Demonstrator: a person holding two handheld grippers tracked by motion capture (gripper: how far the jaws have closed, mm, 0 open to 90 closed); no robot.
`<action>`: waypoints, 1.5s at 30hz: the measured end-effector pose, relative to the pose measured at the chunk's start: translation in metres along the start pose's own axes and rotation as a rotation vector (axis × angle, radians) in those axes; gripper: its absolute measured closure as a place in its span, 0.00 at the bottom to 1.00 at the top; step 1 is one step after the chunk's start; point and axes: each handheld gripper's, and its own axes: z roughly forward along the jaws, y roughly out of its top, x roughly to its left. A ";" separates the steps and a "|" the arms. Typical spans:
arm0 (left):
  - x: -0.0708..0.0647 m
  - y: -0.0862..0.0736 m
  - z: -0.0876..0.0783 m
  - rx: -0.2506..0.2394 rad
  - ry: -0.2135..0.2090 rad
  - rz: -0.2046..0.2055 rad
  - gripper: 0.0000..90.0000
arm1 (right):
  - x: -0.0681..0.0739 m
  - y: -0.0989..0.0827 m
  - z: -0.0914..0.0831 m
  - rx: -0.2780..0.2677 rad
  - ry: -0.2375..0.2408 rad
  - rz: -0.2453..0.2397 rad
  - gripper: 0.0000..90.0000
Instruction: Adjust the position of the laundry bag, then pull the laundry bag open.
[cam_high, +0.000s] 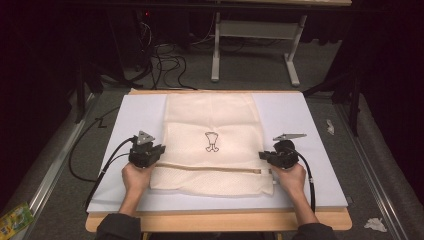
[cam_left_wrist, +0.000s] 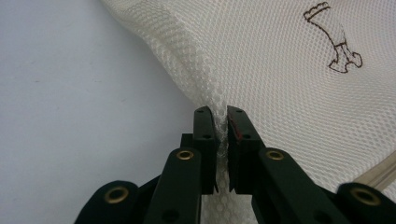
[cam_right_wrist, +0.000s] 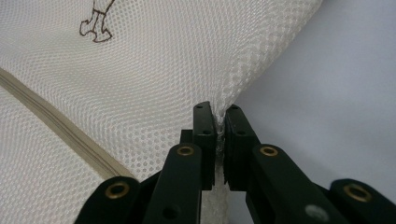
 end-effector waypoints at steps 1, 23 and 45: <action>0.000 0.000 0.000 0.001 0.002 0.001 0.93 | 0.000 0.000 0.000 0.000 0.000 0.000 0.96; -0.001 -0.015 0.000 -0.023 0.051 0.011 0.76 | 0.002 -0.008 0.003 -0.043 -0.047 0.008 0.65; -0.050 -0.033 0.000 -0.120 -0.048 0.061 0.57 | 0.000 -0.028 -0.002 -0.096 -0.013 0.067 0.45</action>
